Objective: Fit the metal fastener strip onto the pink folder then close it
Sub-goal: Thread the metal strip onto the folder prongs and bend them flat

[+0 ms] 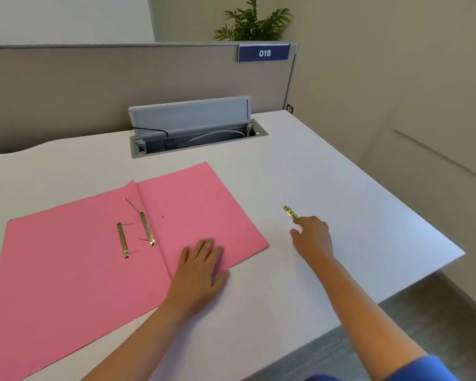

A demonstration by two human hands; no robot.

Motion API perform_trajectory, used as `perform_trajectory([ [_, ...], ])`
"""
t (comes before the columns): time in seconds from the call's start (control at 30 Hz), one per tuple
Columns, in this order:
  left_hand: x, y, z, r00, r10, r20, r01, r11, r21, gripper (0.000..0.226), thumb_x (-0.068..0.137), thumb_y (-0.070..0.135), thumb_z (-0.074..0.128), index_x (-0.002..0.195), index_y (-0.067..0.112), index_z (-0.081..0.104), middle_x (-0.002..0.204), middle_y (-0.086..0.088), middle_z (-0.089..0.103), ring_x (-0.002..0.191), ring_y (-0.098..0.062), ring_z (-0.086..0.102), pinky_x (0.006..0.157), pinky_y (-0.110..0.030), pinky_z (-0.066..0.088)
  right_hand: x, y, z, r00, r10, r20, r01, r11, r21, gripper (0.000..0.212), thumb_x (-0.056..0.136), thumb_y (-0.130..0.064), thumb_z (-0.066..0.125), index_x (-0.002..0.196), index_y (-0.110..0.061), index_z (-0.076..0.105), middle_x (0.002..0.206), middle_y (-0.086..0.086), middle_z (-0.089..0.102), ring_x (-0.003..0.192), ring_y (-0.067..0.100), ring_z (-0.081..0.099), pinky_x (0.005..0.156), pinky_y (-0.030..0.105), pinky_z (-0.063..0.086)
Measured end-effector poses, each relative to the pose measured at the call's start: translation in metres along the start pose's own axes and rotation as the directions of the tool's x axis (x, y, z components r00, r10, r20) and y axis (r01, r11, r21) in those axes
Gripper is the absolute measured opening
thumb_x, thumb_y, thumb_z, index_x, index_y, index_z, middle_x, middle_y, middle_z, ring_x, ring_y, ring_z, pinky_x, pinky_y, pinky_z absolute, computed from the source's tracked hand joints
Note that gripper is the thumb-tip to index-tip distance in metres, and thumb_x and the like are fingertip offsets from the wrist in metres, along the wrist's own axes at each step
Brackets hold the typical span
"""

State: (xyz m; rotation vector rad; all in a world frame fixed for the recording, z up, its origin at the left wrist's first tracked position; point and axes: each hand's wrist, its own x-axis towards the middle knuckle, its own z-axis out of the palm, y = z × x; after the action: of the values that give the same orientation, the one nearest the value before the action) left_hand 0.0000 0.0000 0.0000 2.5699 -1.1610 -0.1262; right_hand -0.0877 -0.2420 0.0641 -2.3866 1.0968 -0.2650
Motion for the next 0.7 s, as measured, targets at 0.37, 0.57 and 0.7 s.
perform_trajectory([
  [0.37,0.003,-0.001,0.0,0.994,0.006,-0.105,-0.011,0.999,-0.045,0.065,0.082,0.056,0.023,0.136,0.023,0.039,0.151,-0.001,0.032,0.14,-0.017,0.021,0.116,-0.043,0.009,0.016,0.008,-0.002,0.995,0.084,0.045,-0.07,0.966,-0.25,0.03,0.085,0.005,0.04,0.103,-0.002,0.062,0.095,0.012,0.055,0.103,0.029,0.056,0.07,0.03,0.041],
  [0.57,0.001,-0.003,0.001,0.994,-0.007,-0.113,-0.001,0.997,-0.073,0.058,0.086,0.052,0.033,0.136,0.024,0.038,0.152,0.002,0.029,0.141,-0.013,0.017,0.115,-0.037,0.002,0.021,0.003,0.001,0.996,0.067,0.051,-0.058,0.986,-0.159,0.037,0.086,0.003,0.043,0.121,-0.005,0.052,0.116,0.017,0.059,0.108,0.031,0.057,0.091,0.033,0.045],
  [0.7,0.001,-0.002,0.001,0.992,-0.005,-0.128,-0.007,0.996,-0.091,0.057,0.086,0.05,0.036,0.136,0.023,0.039,0.151,0.001,0.031,0.141,-0.014,0.019,0.115,-0.037,0.002,0.025,0.002,0.0,0.993,0.093,0.076,-0.086,0.992,-0.097,0.043,0.085,0.002,0.046,0.126,-0.007,0.049,0.123,0.017,0.051,0.109,0.033,0.057,0.09,0.034,0.046],
])
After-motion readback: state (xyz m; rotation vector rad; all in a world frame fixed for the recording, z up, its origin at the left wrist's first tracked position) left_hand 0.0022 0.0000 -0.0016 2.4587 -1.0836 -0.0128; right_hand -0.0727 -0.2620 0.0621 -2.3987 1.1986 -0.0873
